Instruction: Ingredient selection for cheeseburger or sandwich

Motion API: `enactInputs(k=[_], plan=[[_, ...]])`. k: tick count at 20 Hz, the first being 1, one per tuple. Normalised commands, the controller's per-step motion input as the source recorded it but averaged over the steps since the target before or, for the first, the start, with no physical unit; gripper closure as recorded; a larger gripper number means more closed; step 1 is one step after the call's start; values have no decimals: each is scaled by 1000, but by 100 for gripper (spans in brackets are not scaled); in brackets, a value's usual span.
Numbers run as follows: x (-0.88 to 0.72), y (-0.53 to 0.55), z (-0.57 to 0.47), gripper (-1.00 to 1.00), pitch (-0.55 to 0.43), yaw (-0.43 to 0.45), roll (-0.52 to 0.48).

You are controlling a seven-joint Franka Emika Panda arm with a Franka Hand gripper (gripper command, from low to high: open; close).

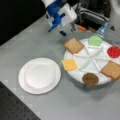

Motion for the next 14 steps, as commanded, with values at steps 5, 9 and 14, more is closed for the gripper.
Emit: enactInputs(k=[5, 9, 14], plan=[[233, -165, -75, -100, 17, 160, 327], [267, -271, -72, -100, -20, 195, 322], [317, -304, -153, -100, -45, 225, 351]])
